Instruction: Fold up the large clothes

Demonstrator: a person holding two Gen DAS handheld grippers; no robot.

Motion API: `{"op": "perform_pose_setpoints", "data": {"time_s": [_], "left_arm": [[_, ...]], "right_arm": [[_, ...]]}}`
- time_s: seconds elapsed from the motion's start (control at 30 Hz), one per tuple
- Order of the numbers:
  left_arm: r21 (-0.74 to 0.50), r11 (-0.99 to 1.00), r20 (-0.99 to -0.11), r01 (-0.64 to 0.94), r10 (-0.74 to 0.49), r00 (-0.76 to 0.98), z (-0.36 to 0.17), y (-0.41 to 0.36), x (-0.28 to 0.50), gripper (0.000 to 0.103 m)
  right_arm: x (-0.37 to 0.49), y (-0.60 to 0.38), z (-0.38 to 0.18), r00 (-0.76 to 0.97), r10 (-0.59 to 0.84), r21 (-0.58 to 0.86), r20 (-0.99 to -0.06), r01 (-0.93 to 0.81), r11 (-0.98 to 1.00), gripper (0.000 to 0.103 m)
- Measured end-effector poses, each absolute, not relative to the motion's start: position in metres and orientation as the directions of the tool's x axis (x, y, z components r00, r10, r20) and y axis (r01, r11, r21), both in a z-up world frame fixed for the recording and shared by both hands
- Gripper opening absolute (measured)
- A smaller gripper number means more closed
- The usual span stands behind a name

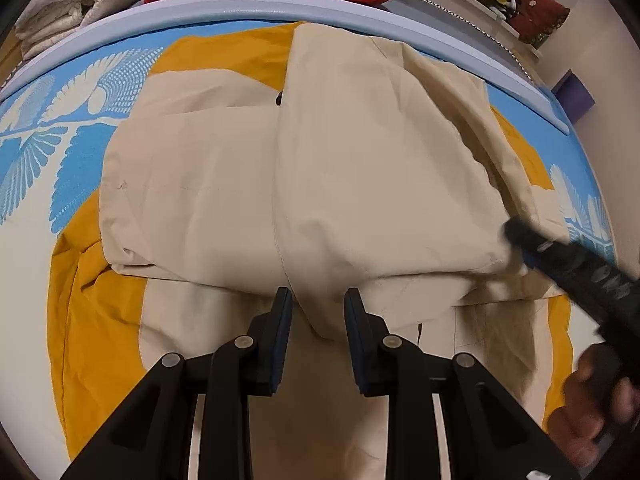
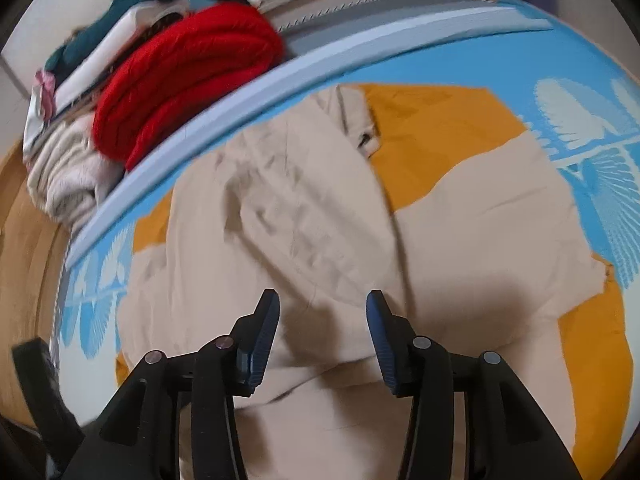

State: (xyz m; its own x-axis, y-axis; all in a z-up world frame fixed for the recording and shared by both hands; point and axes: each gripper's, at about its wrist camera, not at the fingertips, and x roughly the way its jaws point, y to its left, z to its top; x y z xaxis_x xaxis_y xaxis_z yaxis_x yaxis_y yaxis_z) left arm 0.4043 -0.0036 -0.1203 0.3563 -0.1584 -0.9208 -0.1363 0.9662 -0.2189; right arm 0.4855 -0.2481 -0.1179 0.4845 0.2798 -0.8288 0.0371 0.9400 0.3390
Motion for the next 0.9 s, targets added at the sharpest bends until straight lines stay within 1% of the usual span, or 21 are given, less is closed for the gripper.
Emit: {"op": "perform_pose_setpoints", "data": {"time_s": [0.07, 0.1, 0.2, 0.3, 0.4, 0.47, 0.53, 0.6, 0.63, 0.67, 0.73, 0.8, 0.9], "left_arm": [[-0.222, 0.966, -0.919, -0.131, -0.163, 0.359, -0.117, -0.003, 0.407, 0.024], [-0.222, 0.966, -0.919, -0.129, -0.163, 0.36, -0.117, -0.002, 0.407, 0.024], [-0.221, 0.967, -0.919, -0.13, -0.162, 0.361, -0.116, 0.003, 0.405, 0.024], [-0.225, 0.965, -0.917, -0.136, -0.163, 0.365, -0.112, 0.006, 0.403, 0.024], [-0.233, 0.962, -0.91, -0.141, -0.165, 0.38, -0.104, 0.011, 0.401, 0.024], [-0.253, 0.956, -0.898, -0.145, -0.177, 0.402, -0.097, 0.016, 0.399, 0.024], [-0.268, 0.951, -0.884, -0.157, -0.177, 0.432, -0.088, 0.025, 0.396, 0.024], [-0.269, 0.948, -0.873, -0.171, -0.166, 0.458, -0.078, 0.033, 0.392, 0.024], [-0.265, 0.948, -0.866, -0.176, -0.154, 0.475, -0.072, 0.037, 0.389, 0.024], [-0.259, 0.949, -0.86, -0.18, -0.142, 0.49, -0.067, 0.041, 0.386, 0.024], [-0.251, 0.951, -0.847, -0.181, -0.125, 0.517, -0.053, 0.048, 0.379, 0.024], [-0.265, 0.949, -0.83, -0.168, -0.136, 0.541, -0.037, 0.057, 0.369, 0.024], [-0.281, 0.948, -0.802, -0.147, -0.148, 0.579, -0.013, 0.072, 0.349, 0.022]], "right_arm": [[0.485, -0.243, -0.133, 0.425, 0.269, 0.308, -0.864, 0.024, 0.951, 0.048], [0.486, -0.24, -0.143, 0.389, 0.233, 0.265, -0.891, 0.032, 0.964, 0.049], [0.486, -0.243, -0.154, 0.347, 0.215, 0.251, -0.913, 0.064, 0.966, 0.049], [0.484, -0.242, -0.139, 0.385, 0.21, 0.249, -0.899, 0.052, 0.967, 0.049], [0.48, -0.245, -0.119, 0.475, 0.247, 0.294, -0.845, 0.026, 0.956, 0.049], [0.48, -0.248, -0.115, 0.506, 0.24, 0.295, -0.828, 0.03, 0.955, 0.052], [0.485, -0.254, -0.129, 0.456, 0.204, 0.261, -0.866, 0.063, 0.963, 0.054], [0.488, -0.266, -0.154, 0.339, 0.159, 0.219, -0.927, 0.146, 0.965, 0.054], [0.487, -0.274, -0.155, 0.332, 0.182, 0.254, -0.926, 0.189, 0.949, 0.054], [0.485, -0.28, -0.152, 0.345, 0.2, 0.283, -0.917, 0.212, 0.935, 0.054], [0.482, -0.281, -0.128, 0.415, 0.198, 0.295, -0.888, 0.184, 0.938, 0.054], [0.473, -0.279, -0.087, 0.544, 0.212, 0.313, -0.812, 0.099, 0.945, 0.054], [0.453, -0.285, -0.038, 0.674, 0.237, 0.353, -0.699, 0.037, 0.935, 0.054]]}}
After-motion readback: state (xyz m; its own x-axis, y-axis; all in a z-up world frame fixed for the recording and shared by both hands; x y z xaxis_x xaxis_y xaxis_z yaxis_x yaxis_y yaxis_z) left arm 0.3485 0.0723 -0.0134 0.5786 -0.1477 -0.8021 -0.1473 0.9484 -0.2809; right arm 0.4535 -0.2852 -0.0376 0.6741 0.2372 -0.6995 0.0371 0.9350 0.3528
